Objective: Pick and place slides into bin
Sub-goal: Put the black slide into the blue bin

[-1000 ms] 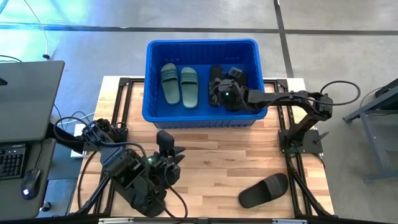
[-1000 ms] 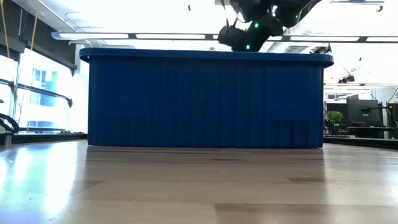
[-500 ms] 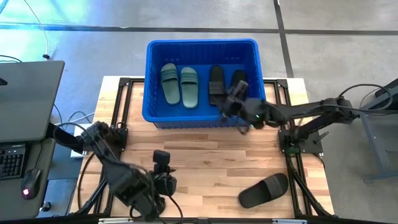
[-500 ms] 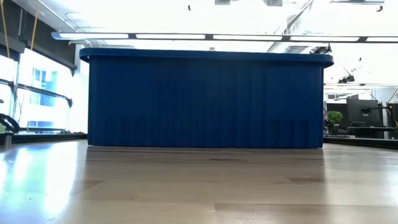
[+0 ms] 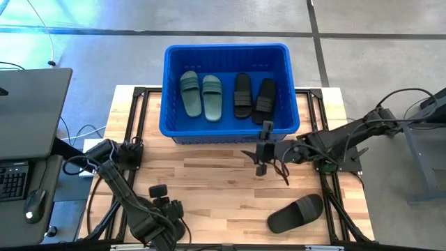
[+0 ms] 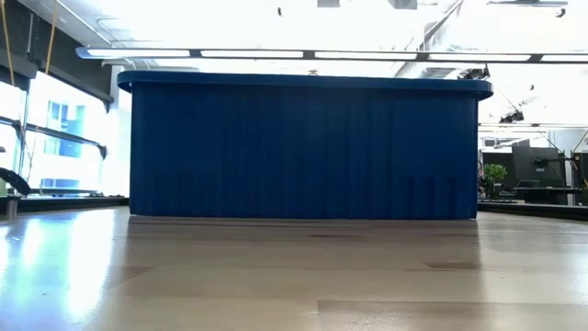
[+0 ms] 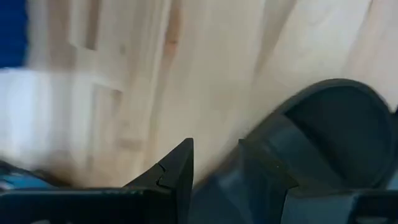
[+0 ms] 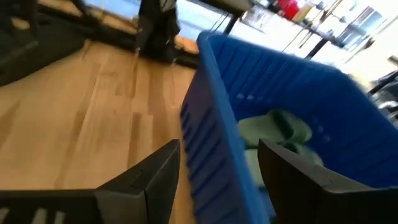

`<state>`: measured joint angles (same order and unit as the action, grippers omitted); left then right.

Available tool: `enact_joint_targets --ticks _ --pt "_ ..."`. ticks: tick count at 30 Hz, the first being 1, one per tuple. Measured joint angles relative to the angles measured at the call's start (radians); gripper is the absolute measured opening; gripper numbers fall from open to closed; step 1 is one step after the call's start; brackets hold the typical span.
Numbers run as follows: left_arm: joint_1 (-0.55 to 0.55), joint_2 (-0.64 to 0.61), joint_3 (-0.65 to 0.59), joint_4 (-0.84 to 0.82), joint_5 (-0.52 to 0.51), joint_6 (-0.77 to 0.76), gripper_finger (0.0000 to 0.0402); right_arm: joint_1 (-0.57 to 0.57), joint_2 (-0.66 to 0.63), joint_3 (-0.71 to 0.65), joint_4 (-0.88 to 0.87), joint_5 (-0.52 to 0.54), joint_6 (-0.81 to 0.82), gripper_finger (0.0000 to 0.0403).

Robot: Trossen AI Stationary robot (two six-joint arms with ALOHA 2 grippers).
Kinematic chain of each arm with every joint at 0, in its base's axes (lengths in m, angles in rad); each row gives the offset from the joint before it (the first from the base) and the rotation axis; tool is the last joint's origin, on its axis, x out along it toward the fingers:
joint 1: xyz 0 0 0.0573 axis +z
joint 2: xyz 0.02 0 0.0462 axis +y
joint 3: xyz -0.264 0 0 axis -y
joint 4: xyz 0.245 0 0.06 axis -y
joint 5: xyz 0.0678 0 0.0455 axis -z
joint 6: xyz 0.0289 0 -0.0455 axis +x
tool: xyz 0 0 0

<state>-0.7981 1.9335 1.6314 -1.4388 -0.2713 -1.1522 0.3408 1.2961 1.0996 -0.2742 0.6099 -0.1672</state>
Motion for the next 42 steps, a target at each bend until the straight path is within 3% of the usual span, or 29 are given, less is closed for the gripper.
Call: enact_joint_targets --ticks 13,24,30,42 --pt "-0.061 0.004 -0.032 0.222 0.095 -0.113 0.0111 0.007 0.000 -0.003 -0.045 -0.002 0.037 0.0206" --pt "-0.060 0.112 -0.031 0.331 0.195 -0.150 0.0111 0.006 0.000 -0.003 -0.071 -0.023 0.037 0.0206" --pt "-0.059 0.131 -0.029 0.259 0.289 -0.257 0.0110 0.006 0.000 -0.003 -0.083 -0.025 0.039 0.0206" --pt "-0.060 0.132 -0.007 -0.124 0.364 -0.340 0.0110 0.006 0.000 -0.003 -0.082 -0.025 0.037 0.0206"
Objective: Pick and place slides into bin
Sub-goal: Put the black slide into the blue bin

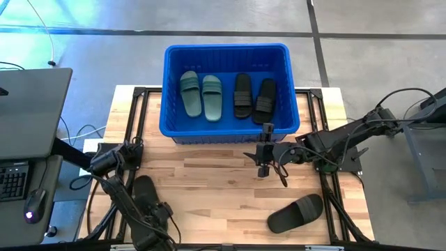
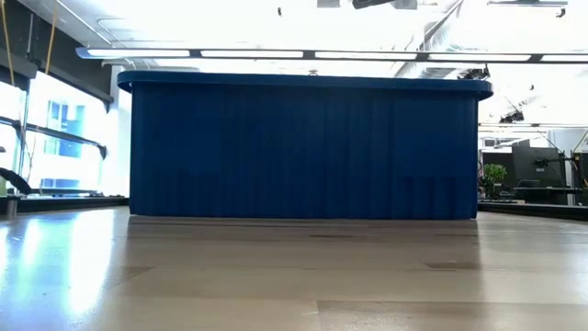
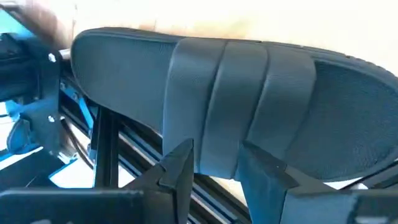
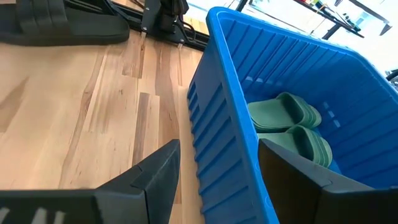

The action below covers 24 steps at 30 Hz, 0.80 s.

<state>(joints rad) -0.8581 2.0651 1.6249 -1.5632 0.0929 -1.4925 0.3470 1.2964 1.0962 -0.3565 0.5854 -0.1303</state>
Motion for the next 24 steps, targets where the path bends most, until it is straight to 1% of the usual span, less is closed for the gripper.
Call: enact_joint_targets --ticks 2,4,6,8,10,12,14,16,18,22,24 --pt "0.000 0.000 0.000 0.018 0.000 0.003 0.0110 0.000 0.000 0.000 -0.002 0.000 0.001 0.0206" --pt "0.000 0.000 0.000 0.071 0.003 0.018 0.0110 0.000 0.000 0.000 -0.002 -0.005 0.002 0.0206" --pt "-0.004 0.000 0.000 0.143 0.011 0.027 0.0110 0.000 0.000 0.000 -0.002 -0.027 0.001 0.0206" --pt "-0.010 0.000 0.000 0.202 -0.004 0.027 0.0110 0.000 0.000 0.000 -0.002 -0.051 0.001 0.0206" --pt "-0.022 0.000 0.000 0.220 -0.016 0.017 0.0110 0.000 0.000 0.000 -0.002 -0.072 0.003 0.0206" --pt "-0.031 0.010 0.001 0.194 -0.013 -0.006 0.0110 0.000 0.000 0.000 -0.002 -0.087 0.003 0.0206" --pt "-0.043 0.031 0.000 0.125 -0.002 -0.034 0.0110 0.000 0.000 0.000 -0.002 -0.089 0.003 0.0206" --pt "-0.048 0.059 -0.001 0.063 0.030 -0.046 0.0110 0.000 0.000 0.000 -0.003 -0.089 0.003 0.0206" --pt "-0.053 0.084 -0.001 0.041 0.050 -0.041 0.0110 0.000 0.000 -0.001 -0.005 -0.089 0.003 0.0206" --pt "-0.052 0.113 0.001 0.027 0.035 -0.027 0.0110 0.000 0.000 -0.001 -0.002 -0.089 0.003 0.0206" --pt "-0.052 0.120 0.000 -0.011 0.026 -0.036 0.0110 0.000 0.000 -0.001 -0.001 -0.089 0.003 0.0206"
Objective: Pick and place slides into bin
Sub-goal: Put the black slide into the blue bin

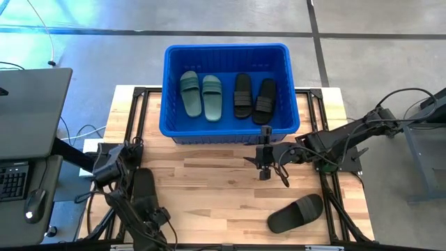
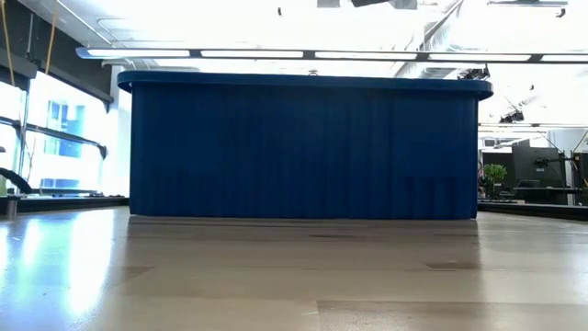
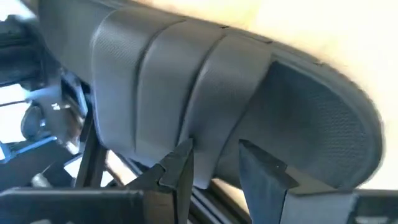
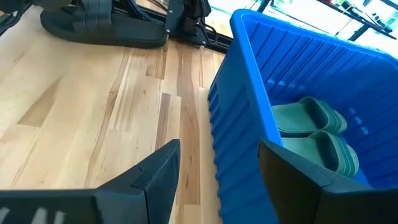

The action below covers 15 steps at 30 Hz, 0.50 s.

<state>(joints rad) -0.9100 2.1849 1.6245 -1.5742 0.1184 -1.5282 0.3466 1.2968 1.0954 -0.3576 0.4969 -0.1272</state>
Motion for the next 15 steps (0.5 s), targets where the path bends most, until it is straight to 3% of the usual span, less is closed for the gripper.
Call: enact_joint_targets --ticks 5,15 --pt "-0.003 0.003 -0.012 0.009 -0.077 -0.057 0.0110 0.000 0.000 0.000 0.003 0.000 -0.001 0.0206" --pt "-0.001 0.003 -0.018 0.003 -0.082 -0.112 0.0103 0.000 0.000 0.000 0.003 0.000 -0.003 0.0206"
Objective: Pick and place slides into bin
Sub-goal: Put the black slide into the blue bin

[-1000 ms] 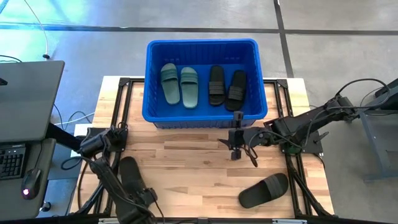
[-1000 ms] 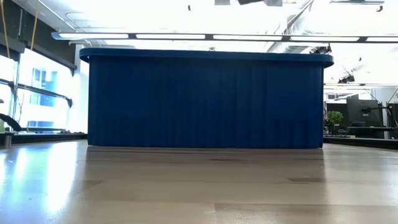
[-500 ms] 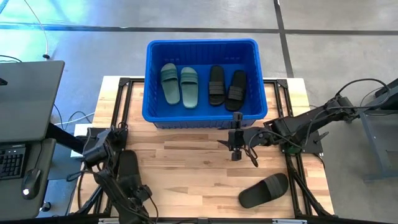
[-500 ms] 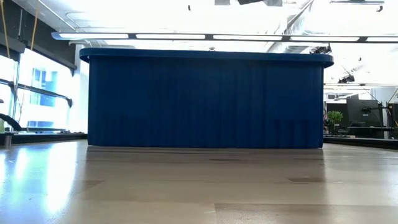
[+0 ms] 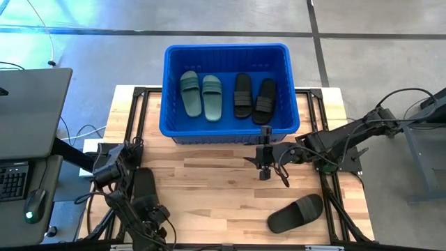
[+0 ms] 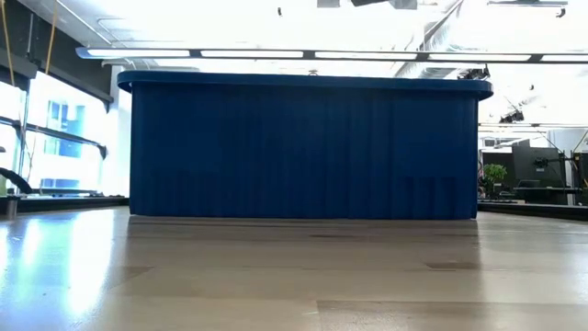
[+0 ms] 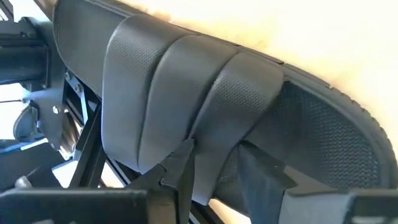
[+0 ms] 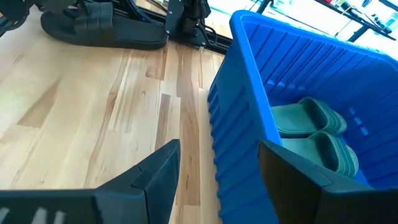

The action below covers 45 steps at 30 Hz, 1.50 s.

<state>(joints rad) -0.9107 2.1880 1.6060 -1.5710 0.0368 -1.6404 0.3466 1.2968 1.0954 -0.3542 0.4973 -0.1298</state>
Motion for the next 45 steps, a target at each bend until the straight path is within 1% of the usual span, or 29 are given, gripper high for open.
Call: enact_joint_targets --ticks 2,5,6,9,12,14,20,22,24,25,27,30,34,37,41,45 --pt "0.000 0.000 -0.004 0.002 -0.002 0.011 0.0082 0.000 0.000 0.000 0.000 0.000 0.000 0.0206" --pt "0.000 0.000 -0.003 0.011 -0.004 0.023 0.0024 0.000 0.000 0.000 0.000 0.000 0.000 0.0206" --pt "0.000 0.000 -0.003 0.003 -0.010 0.032 0.0012 0.000 0.000 0.000 0.000 0.000 -0.001 0.0206" --pt "0.001 0.000 -0.002 0.017 -0.030 0.041 0.0009 0.000 0.000 0.000 0.000 0.000 -0.001 0.0206" --pt "0.000 0.000 0.024 0.038 -0.070 0.069 0.0003 0.000 0.000 0.000 0.000 0.000 -0.001 0.0206" --pt "0.001 0.000 0.048 0.059 -0.118 0.075 0.0004 0.000 0.000 0.000 0.000 0.000 -0.001 0.0206" --pt "0.005 0.002 0.123 0.080 -0.289 0.156 0.0000 0.000 0.000 0.000 0.000 0.000 -0.001 0.0206" --pt "0.013 0.002 0.131 0.080 -0.325 0.170 0.0000 0.000 0.000 0.000 0.000 0.000 0.000 0.0206" --pt "0.027 0.002 0.131 0.080 -0.305 0.187 0.0000 0.000 0.000 0.000 0.000 -0.002 0.000 0.0206" --pt "0.036 0.002 0.131 0.083 -0.276 0.214 0.0001 0.000 0.000 0.000 0.000 -0.009 -0.001 0.0206" --pt "0.049 0.002 0.132 0.114 -0.194 0.310 0.0003 0.000 0.000 0.000 0.000 -0.032 -0.001 0.0206" --pt "0.060 0.002 0.132 0.212 -0.079 0.458 0.0011 0.000 0.000 0.000 -0.002 -0.062 0.000 0.0206" --pt "0.059 0.002 0.132 0.309 -0.023 0.580 0.0034 0.000 0.000 0.000 -0.003 -0.087 -0.001 0.0206" --pt "0.060 0.002 0.132 0.323 -0.006 0.605 0.0059 0.000 0.000 0.000 -0.003 -0.087 0.000 0.0206" --pt "0.060 0.002 0.132 0.297 -0.004 0.602 0.0096 0.000 0.000 0.000 -0.004 -0.088 0.001 0.0206" --pt "0.060 0.002 0.132 0.263 -0.002 0.522 0.0127 0.000 0.000 0.000 -0.010 -0.088 0.030 0.0206"
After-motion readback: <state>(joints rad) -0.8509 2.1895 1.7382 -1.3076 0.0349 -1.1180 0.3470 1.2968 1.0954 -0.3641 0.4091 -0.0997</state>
